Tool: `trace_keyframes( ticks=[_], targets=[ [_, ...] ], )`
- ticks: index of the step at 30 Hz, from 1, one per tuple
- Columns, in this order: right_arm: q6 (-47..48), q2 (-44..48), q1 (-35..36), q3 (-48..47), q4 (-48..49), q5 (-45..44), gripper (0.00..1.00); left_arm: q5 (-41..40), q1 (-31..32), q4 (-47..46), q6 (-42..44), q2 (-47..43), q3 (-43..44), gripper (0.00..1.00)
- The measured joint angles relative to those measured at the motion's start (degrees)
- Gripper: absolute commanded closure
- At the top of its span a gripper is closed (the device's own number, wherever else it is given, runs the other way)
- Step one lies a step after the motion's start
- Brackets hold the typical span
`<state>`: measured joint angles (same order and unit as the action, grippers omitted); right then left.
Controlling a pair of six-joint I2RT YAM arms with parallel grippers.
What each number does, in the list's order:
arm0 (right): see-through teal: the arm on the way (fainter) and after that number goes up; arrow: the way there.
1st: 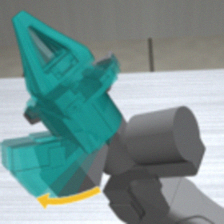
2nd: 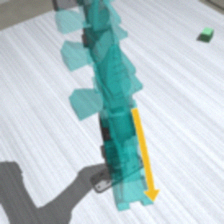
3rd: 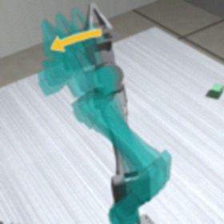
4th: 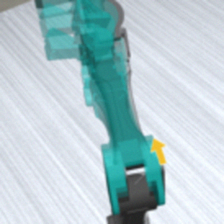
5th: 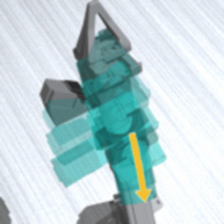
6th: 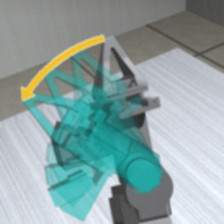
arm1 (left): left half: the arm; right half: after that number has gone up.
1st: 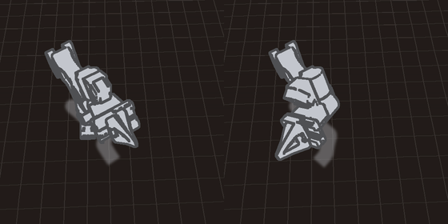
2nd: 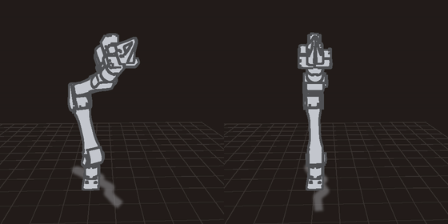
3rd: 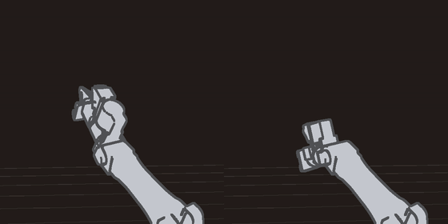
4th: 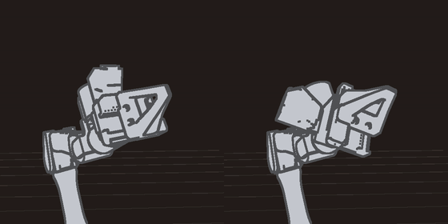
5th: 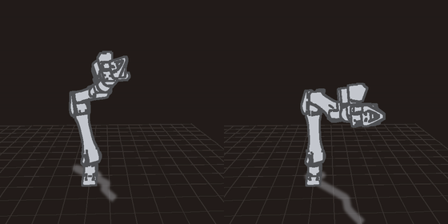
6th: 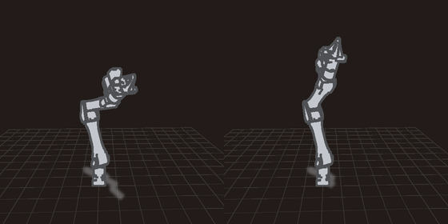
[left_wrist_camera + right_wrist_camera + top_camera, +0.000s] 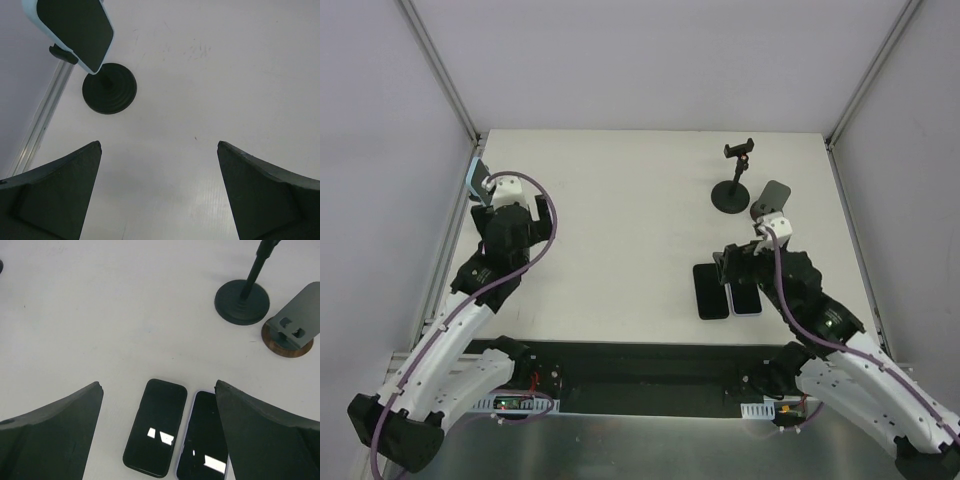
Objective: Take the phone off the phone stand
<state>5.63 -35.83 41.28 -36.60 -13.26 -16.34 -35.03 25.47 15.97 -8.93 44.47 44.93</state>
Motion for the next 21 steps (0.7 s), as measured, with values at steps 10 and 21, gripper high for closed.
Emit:
trace_keyframes(
  ticks=[10, 21],
  targets=[
    [5.7, 18.8, 0.0, 5.8, -0.2, -4.5, 0.04, 10.0, -21.2, 0.0, -3.7, 10.6, 8.7, 0.01],
    [6.8, 21.6, 0.0, 7.6, -0.8, -5.5, 0.04, 15.1, -32.4, -5.4, 0.3, 26.5, 16.7, 0.22]
  ],
)
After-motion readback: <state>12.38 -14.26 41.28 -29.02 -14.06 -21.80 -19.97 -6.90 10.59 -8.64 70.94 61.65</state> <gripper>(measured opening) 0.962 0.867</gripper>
